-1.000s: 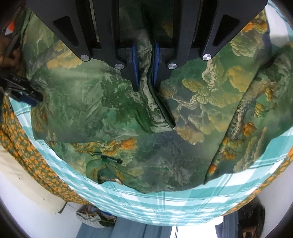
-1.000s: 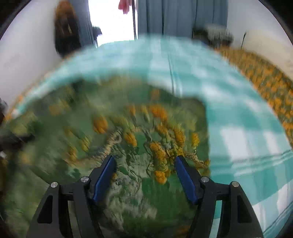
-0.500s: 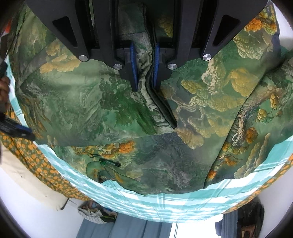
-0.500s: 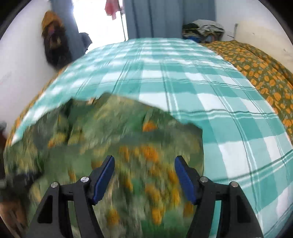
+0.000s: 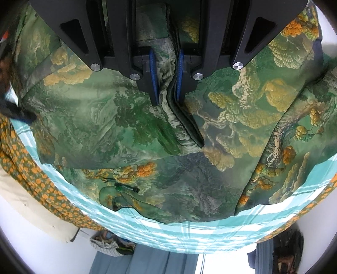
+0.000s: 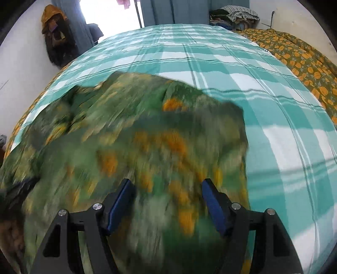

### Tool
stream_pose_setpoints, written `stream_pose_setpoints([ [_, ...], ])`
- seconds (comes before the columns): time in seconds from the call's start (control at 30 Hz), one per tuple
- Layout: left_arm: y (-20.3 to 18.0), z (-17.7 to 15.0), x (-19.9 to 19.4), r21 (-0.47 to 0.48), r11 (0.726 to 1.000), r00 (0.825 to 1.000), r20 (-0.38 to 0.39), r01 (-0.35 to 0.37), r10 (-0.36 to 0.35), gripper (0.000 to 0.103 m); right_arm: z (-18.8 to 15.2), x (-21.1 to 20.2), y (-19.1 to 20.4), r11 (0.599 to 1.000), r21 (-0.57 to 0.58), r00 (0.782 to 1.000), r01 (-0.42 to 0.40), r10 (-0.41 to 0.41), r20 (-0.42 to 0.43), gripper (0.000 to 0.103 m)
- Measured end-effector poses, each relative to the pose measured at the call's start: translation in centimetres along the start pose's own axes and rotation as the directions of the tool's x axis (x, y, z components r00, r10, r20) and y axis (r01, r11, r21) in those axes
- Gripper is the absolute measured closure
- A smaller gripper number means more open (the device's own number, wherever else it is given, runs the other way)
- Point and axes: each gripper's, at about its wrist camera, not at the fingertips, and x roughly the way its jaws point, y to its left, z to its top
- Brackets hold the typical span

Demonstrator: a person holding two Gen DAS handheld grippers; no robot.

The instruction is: Fold large clothes

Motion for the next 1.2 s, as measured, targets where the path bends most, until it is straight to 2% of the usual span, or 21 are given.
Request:
stream_pose_setpoints([
  [0.13,-0.1,0.0,0.0,0.005,1.0,1.0,-0.002,-0.01,0.01,0.086,-2.2,-0.4,1.6,0.996,-0.078,0.999,0.034,-0.035,-0.004,0.033],
  [0.27,-0.4,0.5,-0.2,0.018,0.999,0.999,-0.021,-0.027,0.028,0.086,-1.5,0.9,1.6,0.998,-0.054,0.998,0.04,-0.043,-0.043,0.031],
  [0.3,-0.6,0.6,-0.5,0.023,0.999,0.999,-0.024,-0.035,0.035,0.082,-1.3,0.6,1.5,0.998,-0.04,0.998,0.038,-0.04,-0.041,0.031],
  [0.33,-0.8,0.6,-0.9,0.029,0.998,0.998,-0.027,-0.049,0.049,0.077,-1.3,-0.2,1.4,0.999,-0.025,0.999,0.04,-0.041,-0.027,0.031],
  [0.4,-1.0,0.2,-2.4,0.034,0.996,0.997,-0.017,-0.081,0.082,0.04,-1.8,-2.6,1.3,0.999,-0.003,0.999,0.036,-0.036,0.027,0.031],
  [0.47,-0.9,-0.6,-4.0,0.036,0.996,0.997,0.0,-0.079,0.079,0.026,-3.1,-5.5,1.1,0.999,0.015,0.997,0.034,-0.035,0.072,0.031],
  [0.57,-0.6,-2.2,-6.9,0.042,0.998,0.999,-0.009,-0.038,0.038,0.025,-6.4,-9.3,0.5,0.999,0.047,0.99,0.014,-0.02,0.137,0.031],
  [0.8,1.1,-5.8,-12.6,0.042,0.996,0.996,-0.02,-0.084,0.084,0.021,-13.9,-13.3,0.7,0.997,0.079,0.983,0.015,-0.029,0.179,0.031],
  [0.93,3.1,-7.1,-14.8,0.01,0.99,0.99,-0.013,-0.138,0.138,0.017,-15.1,-14.2,2.4,1.0,0.021,0.977,-0.004,-0.001,0.212,0.031],
  [1.2,8.6,-8.1,-16.8,-0.129,0.971,0.98,-0.019,-0.201,0.2,0.017,-15.8,-13.9,5.0,0.999,-0.05,0.976,-0.021,0.031,0.217,0.031],
])
